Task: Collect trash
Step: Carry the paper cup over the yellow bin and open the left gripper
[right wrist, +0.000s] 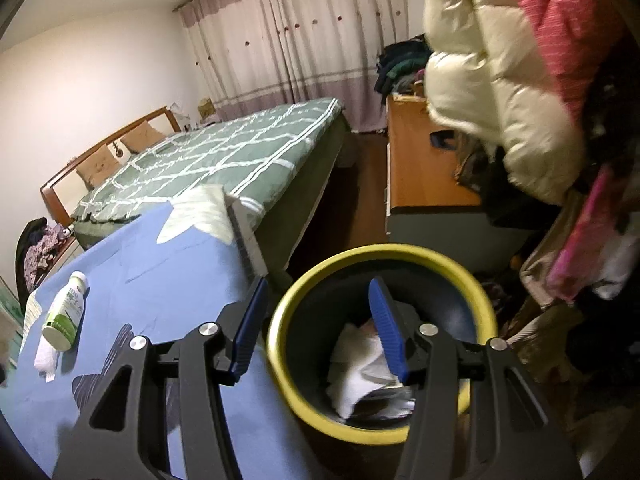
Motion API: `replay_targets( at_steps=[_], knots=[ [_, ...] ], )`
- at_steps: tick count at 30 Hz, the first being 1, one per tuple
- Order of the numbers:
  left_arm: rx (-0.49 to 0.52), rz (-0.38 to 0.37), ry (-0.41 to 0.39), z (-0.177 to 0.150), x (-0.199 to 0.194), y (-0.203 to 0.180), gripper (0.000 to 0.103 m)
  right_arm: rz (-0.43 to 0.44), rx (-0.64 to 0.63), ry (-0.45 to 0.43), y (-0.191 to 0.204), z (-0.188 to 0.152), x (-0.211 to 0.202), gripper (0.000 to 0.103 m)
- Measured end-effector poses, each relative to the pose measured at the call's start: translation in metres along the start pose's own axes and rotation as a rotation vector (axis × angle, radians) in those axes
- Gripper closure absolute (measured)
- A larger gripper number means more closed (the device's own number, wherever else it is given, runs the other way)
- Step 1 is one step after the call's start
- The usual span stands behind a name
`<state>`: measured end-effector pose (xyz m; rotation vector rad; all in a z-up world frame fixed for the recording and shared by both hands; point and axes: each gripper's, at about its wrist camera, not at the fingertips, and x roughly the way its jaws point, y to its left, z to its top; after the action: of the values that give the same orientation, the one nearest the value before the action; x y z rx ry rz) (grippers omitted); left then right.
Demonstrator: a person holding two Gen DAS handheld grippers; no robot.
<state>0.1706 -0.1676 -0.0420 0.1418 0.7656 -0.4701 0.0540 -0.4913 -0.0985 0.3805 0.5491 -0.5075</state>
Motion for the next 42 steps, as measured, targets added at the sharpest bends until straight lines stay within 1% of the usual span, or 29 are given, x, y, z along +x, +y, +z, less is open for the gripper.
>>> replay_targets(
  at_steps=[4,6,7,11,15,20,24,29,30,31,32,34,37,40,42],
  knots=[
    [0.076,-0.096,0.018,0.017,0.027,-0.059,0.046,-0.024,-0.010,-0.016,-0.017,-0.002,-0.015,0.047],
    [0.110,-0.129,0.027,0.024,0.040,-0.086,0.046,-0.031,-0.008,-0.017,-0.025,-0.004,-0.019,0.047],
    [0.137,-0.147,0.033,0.030,0.049,-0.106,0.046,-0.033,-0.004,-0.020,-0.031,-0.006,-0.021,0.047],
    [0.202,-0.200,0.068,0.037,0.080,-0.164,0.046,-0.062,0.012,-0.026,-0.050,-0.011,-0.029,0.047],
    [0.266,-0.232,0.110,0.037,0.110,-0.218,0.046,-0.094,0.034,-0.026,-0.070,-0.013,-0.033,0.046],
    [0.313,-0.255,0.154,0.034,0.139,-0.263,0.046,-0.128,0.056,-0.018,-0.092,-0.017,-0.035,0.046],
    [0.332,-0.268,0.185,0.031,0.155,-0.285,0.046,-0.142,0.076,-0.019,-0.104,-0.016,-0.038,0.046],
    [0.338,-0.277,0.216,0.028,0.171,-0.300,0.044,-0.154,0.083,-0.031,-0.110,-0.012,-0.041,0.046],
    [0.337,-0.271,0.217,0.028,0.173,-0.303,0.035,-0.154,0.085,-0.033,-0.110,-0.012,-0.042,0.046],
    [0.335,-0.265,0.207,0.028,0.173,-0.303,0.019,-0.154,0.086,-0.034,-0.110,-0.011,-0.042,0.046],
    [0.332,-0.261,0.195,0.028,0.170,-0.300,0.015,-0.153,0.087,-0.035,-0.111,-0.012,-0.043,0.046],
    [0.329,-0.252,0.173,0.030,0.166,-0.298,0.015,-0.148,0.086,-0.037,-0.110,-0.012,-0.044,0.046],
    [0.302,-0.255,0.144,0.033,0.151,-0.280,0.015,-0.138,0.074,-0.035,-0.102,-0.013,-0.044,0.046],
    [0.259,-0.238,0.103,0.036,0.130,-0.247,0.015,-0.123,0.059,-0.030,-0.095,-0.013,-0.042,0.046],
    [0.205,-0.211,0.074,0.037,0.113,-0.211,0.014,-0.106,0.047,-0.023,-0.085,-0.012,-0.039,0.046]
  ],
)
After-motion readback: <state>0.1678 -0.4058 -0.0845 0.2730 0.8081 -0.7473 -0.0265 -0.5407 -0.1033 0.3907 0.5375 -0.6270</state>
